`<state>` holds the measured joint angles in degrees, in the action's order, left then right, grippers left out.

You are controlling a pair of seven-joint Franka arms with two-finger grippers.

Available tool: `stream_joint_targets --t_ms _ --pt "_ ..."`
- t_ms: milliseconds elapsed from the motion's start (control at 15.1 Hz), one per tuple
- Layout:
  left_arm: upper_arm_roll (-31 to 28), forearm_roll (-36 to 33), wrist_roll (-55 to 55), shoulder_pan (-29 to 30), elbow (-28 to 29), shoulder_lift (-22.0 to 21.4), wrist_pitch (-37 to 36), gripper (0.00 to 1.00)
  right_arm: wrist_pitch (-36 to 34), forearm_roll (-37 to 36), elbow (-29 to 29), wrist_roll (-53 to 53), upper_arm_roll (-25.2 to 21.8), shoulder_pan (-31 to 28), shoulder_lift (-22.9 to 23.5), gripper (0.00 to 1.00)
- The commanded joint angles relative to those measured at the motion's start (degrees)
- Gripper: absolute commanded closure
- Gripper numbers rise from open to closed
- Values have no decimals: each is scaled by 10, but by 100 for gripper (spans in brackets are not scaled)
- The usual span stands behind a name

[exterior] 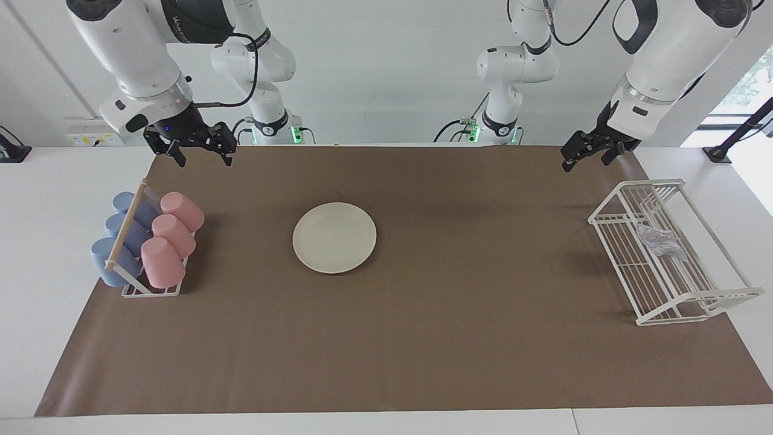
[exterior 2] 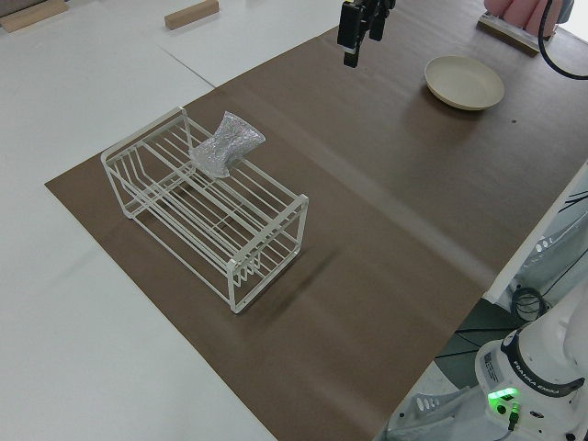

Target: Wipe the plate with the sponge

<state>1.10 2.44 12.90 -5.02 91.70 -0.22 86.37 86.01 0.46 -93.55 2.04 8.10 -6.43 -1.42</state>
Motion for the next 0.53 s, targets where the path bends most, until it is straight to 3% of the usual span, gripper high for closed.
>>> stream_joint_targets --t_ms 0,463 --pt "-1 13 -12 5 30 -22 11 0 7 -3 -10 7 2 -3 -9 0" --pt "14 12 -12 29 24 -29 1 0 8 -1 -4 -11 -7 -13 -3 0"
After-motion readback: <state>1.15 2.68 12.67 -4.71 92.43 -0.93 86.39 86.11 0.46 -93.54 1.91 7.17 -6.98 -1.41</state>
